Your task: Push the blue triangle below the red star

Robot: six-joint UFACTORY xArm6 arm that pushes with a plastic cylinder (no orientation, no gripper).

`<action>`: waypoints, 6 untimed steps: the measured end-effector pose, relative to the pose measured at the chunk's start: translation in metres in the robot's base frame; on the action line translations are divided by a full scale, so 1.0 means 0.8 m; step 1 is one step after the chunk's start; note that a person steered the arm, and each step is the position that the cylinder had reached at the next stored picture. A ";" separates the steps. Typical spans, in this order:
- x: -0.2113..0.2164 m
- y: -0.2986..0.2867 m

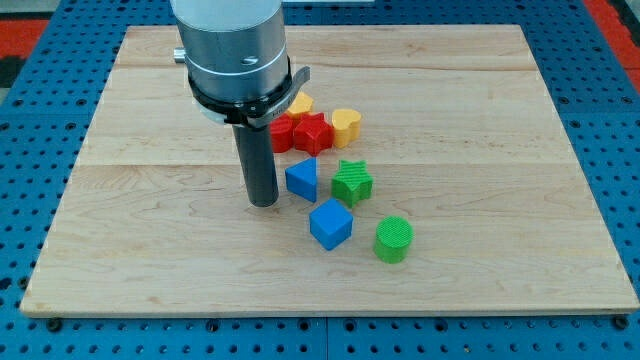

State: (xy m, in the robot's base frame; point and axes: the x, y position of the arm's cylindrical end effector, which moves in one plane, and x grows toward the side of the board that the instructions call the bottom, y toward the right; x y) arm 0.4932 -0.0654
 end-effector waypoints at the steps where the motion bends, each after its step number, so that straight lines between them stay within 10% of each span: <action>1: 0.000 0.000; 6: -0.052 0.078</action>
